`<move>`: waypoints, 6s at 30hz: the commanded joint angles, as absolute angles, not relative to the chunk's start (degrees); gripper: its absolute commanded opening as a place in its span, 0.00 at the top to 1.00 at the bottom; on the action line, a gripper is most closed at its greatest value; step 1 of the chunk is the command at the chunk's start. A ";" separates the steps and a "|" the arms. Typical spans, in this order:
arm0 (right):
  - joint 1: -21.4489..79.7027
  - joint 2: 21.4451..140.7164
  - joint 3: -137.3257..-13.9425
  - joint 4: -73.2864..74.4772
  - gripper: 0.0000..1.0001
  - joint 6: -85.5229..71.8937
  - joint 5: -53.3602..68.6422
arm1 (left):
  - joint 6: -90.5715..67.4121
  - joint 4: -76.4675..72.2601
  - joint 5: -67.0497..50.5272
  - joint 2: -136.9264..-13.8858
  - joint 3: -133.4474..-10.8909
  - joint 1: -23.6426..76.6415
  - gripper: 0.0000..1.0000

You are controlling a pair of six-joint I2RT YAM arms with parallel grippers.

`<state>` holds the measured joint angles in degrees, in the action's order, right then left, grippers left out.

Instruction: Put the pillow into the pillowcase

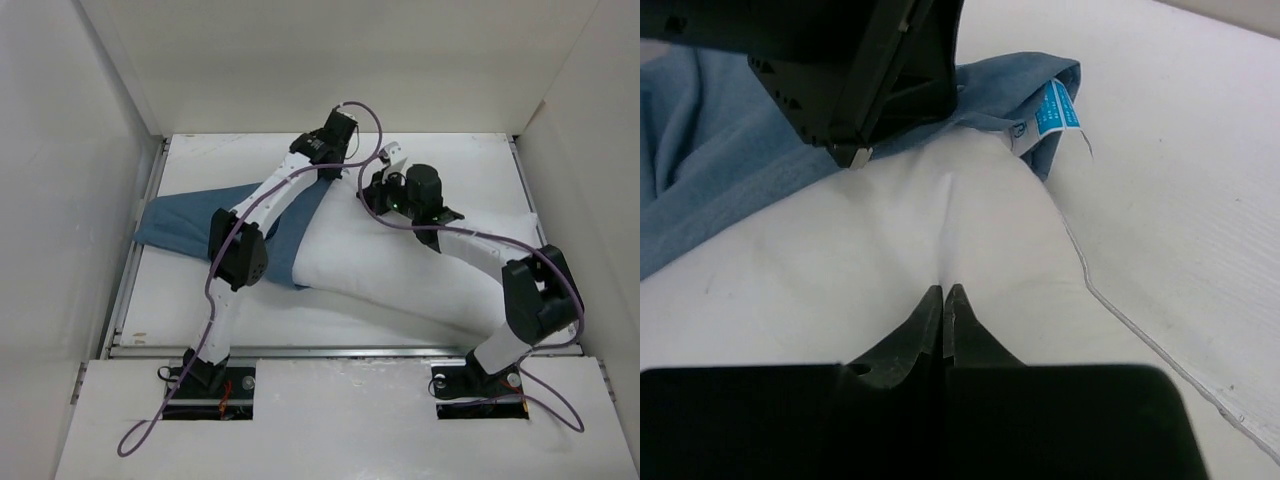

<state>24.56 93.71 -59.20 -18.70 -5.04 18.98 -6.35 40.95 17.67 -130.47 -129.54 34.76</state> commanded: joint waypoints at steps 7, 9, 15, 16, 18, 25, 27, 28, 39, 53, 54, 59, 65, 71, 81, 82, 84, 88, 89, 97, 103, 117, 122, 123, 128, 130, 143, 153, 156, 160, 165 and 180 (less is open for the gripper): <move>33.29 79.82 -48.97 -28.29 1.00 -5.19 20.48 | -6.06 32.95 14.94 -113.64 -125.51 38.58 1.00; 35.23 76.91 -47.38 -29.35 1.00 -3.61 20.48 | -6.06 33.66 16.34 -113.12 -126.12 39.37 1.00; 39.11 76.81 -45.53 -30.23 1.00 -3.60 18.20 | -7.38 35.60 16.44 -112.42 -127.97 42.44 1.00; 39.11 77.34 -45.53 -32.15 1.00 -4.56 16.98 | -7.38 35.60 16.44 -111.89 -127.97 43.23 1.00; 39.11 78.21 -45.53 -34.79 1.00 -6.40 11.01 | -7.38 35.60 17.48 -110.32 -127.27 45.95 1.00; 36.92 79.98 -40.52 -51.05 1.00 -20.38 -11.95 | -12.48 32.36 20.31 -98.30 -113.76 53.07 1.00; 33.86 81.56 -40.52 -53.52 1.00 -25.30 -10.21 | -14.40 29.01 16.45 -95.37 -106.90 53.61 1.00; 32.79 81.56 -40.52 -54.57 1.00 -27.14 -9.59 | -14.94 28.31 14.78 -94.23 -105.13 54.40 1.00; 26.81 81.12 -41.28 -56.28 1.00 -37.01 -6.95 | -21.53 23.20 10.80 -92.98 -92.54 57.30 0.59; 25.75 69.54 -49.90 -17.70 0.26 -17.77 -8.61 | -35.84 30.31 25.56 -71.58 -77.71 57.30 0.00; 25.75 68.56 -50.44 -12.45 0.26 -14.71 -7.40 | -37.77 32.06 26.62 -69.89 -73.87 57.30 0.00; 33.36 63.46 -51.76 -1.33 0.15 -6.34 -0.09 | -48.59 36.30 31.63 -62.59 -63.91 56.78 0.00; 44.64 65.82 -51.77 2.81 0.09 -1.41 -0.08 | -52.91 35.43 31.64 -62.04 -55.65 55.11 0.00; 48.86 75.30 -57.30 5.00 0.00 1.22 -4.39 | -50.98 33.66 33.65 -69.50 -54.40 53.44 0.01; 51.06 80.68 -58.97 3.96 0.00 3.87 -7.56 | -44.76 24.45 29.19 -74.96 -53.00 43.34 0.33; 51.06 81.29 -58.97 2.30 0.00 4.56 -7.56 | -43.95 22.00 27.44 -75.67 -53.00 43.33 0.40; 51.06 83.22 -58.36 0.27 0.00 4.57 -9.21 | -42.29 20.05 26.20 -76.72 -53.00 43.33 0.53; 51.06 89.90 -58.36 -5.96 0.05 4.57 -11.16 | -40.52 18.63 25.58 -79.53 -55.80 43.33 1.00; 51.06 92.87 -58.88 -7.98 0.23 4.05 -11.68 | -39.21 19.42 24.97 -79.54 -57.12 43.33 1.00; 51.06 92.91 -64.60 -20.11 1.00 -5.18 -24.25 | -36.12 21.01 20.92 -74.72 -64.77 50.53 1.00; 51.06 88.95 -69.87 -25.39 1.00 -13.51 -36.99 | -33.31 15.40 10.84 -69.87 -65.74 57.03 1.00; 49.75 94.40 -75.76 -27.42 1.00 -30.40 -50.91 | -37.43 8.52 -0.55 -73.83 -60.50 65.92 1.00; 46.06 93.08 -69.54 -28.20 0.97 -31.03 -31.61 | -42.98 5.90 -1.13 -71.99 -51.69 65.92 0.91; 45.45 93.08 -68.22 -29.00 0.88 -31.03 -28.68 | -42.98 4.15 -1.93 -71.46 -51.07 65.92 0.87; 45.44 93.69 -63.38 -30.25 0.47 -27.51 -14.78 | -40.52 9.56 3.05 -71.46 -56.15 65.92 0.51; 45.44 91.42 -63.37 -27.26 0.38 -27.51 -13.72 | -39.73 12.29 5.35 -70.85 -58.26 65.92 0.40; 40.79 77.88 -68.21 16.25 0.10 -25.58 -23.02 | -39.73 31.99 28.21 -61.79 -71.10 63.38 0.00; 34.80 71.63 -63.55 14.85 0.07 -10.64 -11.53 | -26.92 33.57 27.26 -77.94 -81.55 50.01 0.00; 33.58 73.12 -62.15 14.06 0.07 -8.09 -8.88 | -22.43 32.61 25.32 -85.85 -87.61 48.70 0.00; 32.52 74.35 -59.77 10.99 0.07 -6.86 -4.06 | -21.01 33.75 25.14 -93.94 -94.47 47.29 0.00; 31.99 77.07 -57.39 8.53 0.07 -5.80 -2.37 | -23.10 37.43 25.14 -100.97 -99.05 41.42 0.14; 31.99 84.38 -55.81 -1.12 0.85 -7.47 7.99 | -17.67 28.65 12.57 -104.85 -97.72 39.89 1.00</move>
